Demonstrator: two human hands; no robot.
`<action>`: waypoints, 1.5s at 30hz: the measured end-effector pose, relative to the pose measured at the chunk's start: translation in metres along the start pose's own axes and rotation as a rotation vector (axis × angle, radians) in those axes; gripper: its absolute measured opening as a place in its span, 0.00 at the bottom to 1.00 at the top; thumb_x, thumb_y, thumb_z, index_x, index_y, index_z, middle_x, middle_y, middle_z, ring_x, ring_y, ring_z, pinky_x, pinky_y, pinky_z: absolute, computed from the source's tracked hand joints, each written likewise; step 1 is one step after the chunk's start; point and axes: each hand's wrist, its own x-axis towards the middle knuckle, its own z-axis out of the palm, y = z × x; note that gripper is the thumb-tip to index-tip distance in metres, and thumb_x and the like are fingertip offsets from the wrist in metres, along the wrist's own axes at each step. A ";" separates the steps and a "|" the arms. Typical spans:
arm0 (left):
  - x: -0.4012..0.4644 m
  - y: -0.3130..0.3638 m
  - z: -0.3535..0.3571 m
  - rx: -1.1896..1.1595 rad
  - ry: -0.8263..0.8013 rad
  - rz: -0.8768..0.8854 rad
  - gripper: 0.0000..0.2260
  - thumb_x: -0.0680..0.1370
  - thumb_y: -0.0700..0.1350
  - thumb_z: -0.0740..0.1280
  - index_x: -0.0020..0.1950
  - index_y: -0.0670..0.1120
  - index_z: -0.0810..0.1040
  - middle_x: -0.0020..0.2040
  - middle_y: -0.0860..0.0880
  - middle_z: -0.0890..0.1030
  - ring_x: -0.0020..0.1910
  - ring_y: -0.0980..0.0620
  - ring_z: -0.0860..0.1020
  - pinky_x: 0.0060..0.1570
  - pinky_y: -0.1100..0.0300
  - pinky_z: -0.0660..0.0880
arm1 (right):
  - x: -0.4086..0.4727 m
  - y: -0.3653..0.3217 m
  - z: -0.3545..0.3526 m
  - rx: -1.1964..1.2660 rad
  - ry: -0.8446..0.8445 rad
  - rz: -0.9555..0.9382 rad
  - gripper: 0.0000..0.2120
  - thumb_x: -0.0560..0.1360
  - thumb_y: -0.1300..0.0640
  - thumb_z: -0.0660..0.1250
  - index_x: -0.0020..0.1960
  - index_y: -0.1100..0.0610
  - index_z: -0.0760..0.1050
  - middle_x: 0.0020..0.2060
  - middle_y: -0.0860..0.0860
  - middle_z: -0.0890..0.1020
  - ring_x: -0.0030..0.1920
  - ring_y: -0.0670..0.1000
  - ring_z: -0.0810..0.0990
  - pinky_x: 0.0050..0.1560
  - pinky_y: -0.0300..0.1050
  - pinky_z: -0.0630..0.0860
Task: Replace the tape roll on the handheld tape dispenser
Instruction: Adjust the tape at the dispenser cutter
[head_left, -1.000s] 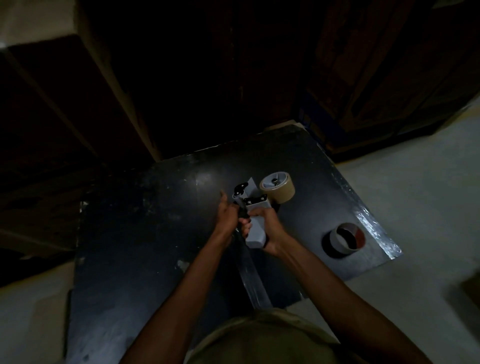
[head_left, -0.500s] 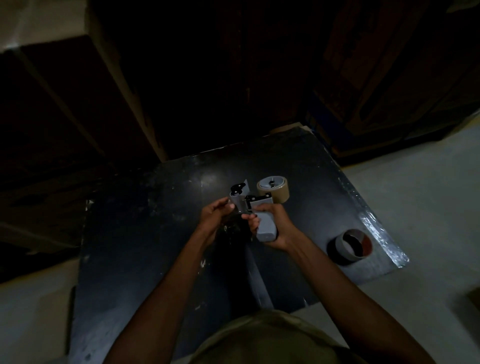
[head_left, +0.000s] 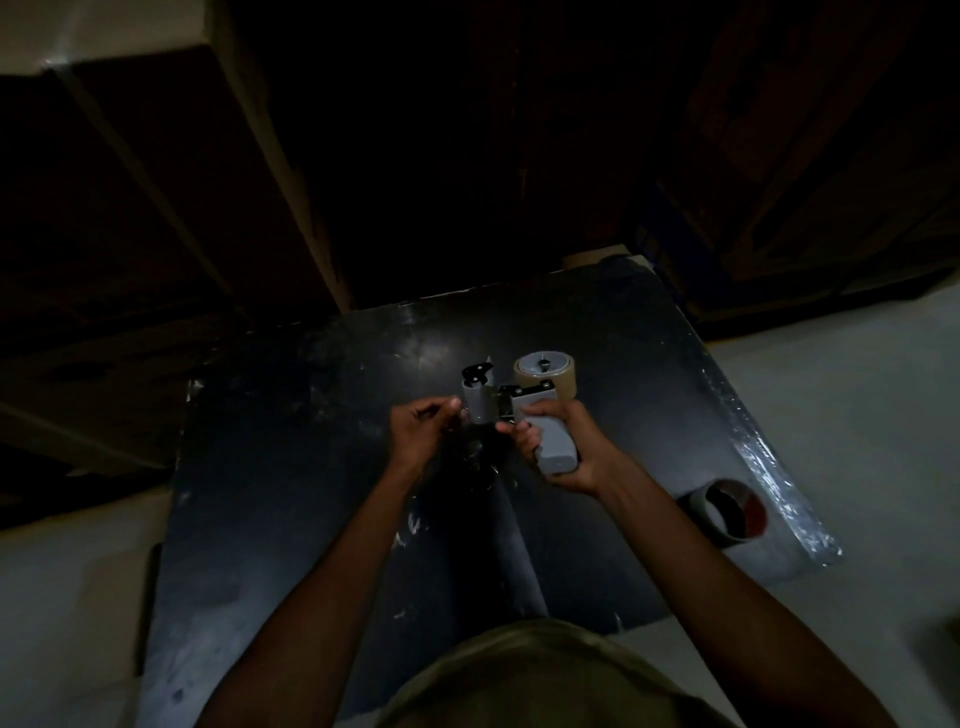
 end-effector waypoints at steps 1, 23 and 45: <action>0.000 0.001 0.000 0.007 0.006 0.024 0.03 0.75 0.34 0.70 0.47 0.35 0.83 0.30 0.55 0.84 0.29 0.62 0.79 0.34 0.69 0.75 | 0.001 0.000 0.000 0.022 -0.001 0.011 0.17 0.79 0.58 0.61 0.56 0.73 0.73 0.30 0.52 0.76 0.24 0.45 0.75 0.24 0.33 0.74; 0.027 0.014 -0.016 0.214 -0.122 0.174 0.10 0.75 0.35 0.72 0.54 0.33 0.82 0.47 0.42 0.84 0.36 0.65 0.82 0.41 0.70 0.78 | -0.008 -0.032 -0.021 0.020 -0.088 0.154 0.32 0.59 0.70 0.79 0.60 0.75 0.72 0.31 0.52 0.77 0.25 0.47 0.77 0.23 0.37 0.76; 0.032 -0.038 -0.016 0.175 0.081 -0.042 0.08 0.82 0.42 0.62 0.53 0.47 0.81 0.40 0.49 0.81 0.32 0.56 0.76 0.31 0.65 0.72 | 0.059 -0.060 -0.018 0.021 -0.125 0.034 0.23 0.65 0.64 0.74 0.58 0.69 0.72 0.30 0.51 0.77 0.25 0.45 0.77 0.24 0.34 0.76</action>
